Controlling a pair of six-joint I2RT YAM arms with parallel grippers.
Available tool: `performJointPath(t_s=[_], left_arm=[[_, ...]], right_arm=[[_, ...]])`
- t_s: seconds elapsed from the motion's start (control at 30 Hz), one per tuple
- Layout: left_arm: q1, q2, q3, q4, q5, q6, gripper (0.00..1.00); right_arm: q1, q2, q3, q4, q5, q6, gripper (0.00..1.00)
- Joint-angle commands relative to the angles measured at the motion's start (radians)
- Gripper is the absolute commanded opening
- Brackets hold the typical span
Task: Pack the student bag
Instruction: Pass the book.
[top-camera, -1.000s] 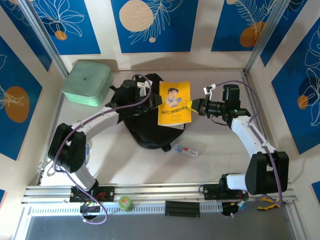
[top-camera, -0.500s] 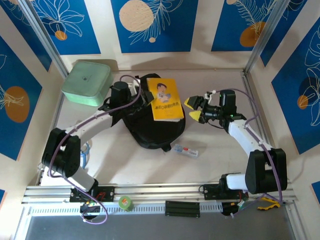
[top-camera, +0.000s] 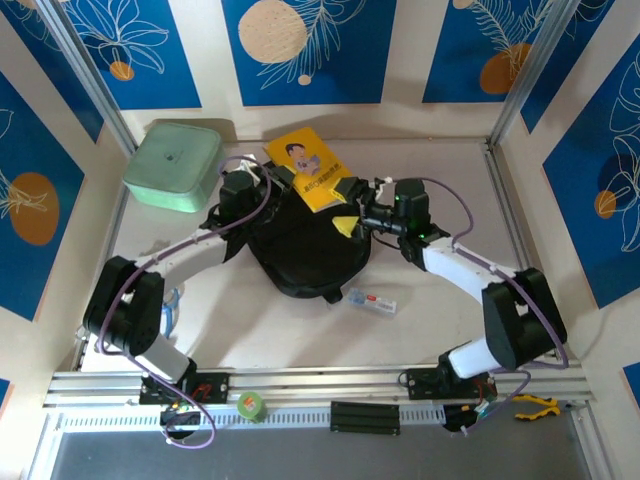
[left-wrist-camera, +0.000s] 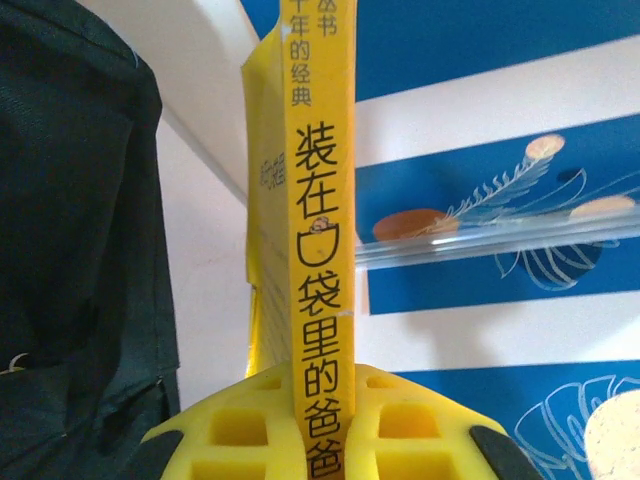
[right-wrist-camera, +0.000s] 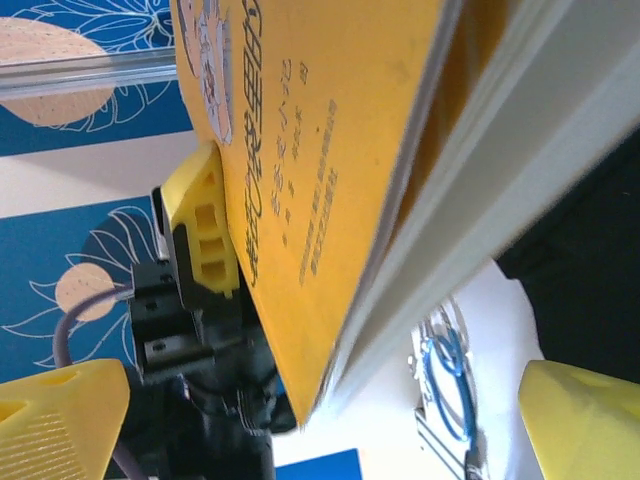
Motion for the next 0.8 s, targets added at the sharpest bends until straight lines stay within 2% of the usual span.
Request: performJointPath(t_s=[0.0,0.17,0.4,0.57,0.77], left_arm=[[-0.026,-0.043,0.002,0.157,-0.056,-0.070,0.00],[-0.038,-0.042,-0.017,0.194,-0.064,-0.098,0.00],[-0.038,-0.053,-0.043,0.196,-0.064,-0.098,0.00],[-0.036,-0.055,-0.064,0.194,-0.078,-0.103,0.00],[-0.036,-0.068,-0.079,0.147,-0.079,-0.091,0.00]], right_arm=[[0.018,0.046,0.055,0.097,0.070,0.084,0.98],[0.028,0.100,0.085,0.134,0.124,0.100,0.86],[0.022,0.081,0.053,0.175,0.170,0.055,0.57],[0.016,0.059,0.020,0.184,0.196,0.040,0.43],[0.008,0.046,0.012,0.173,0.190,0.012,0.21]])
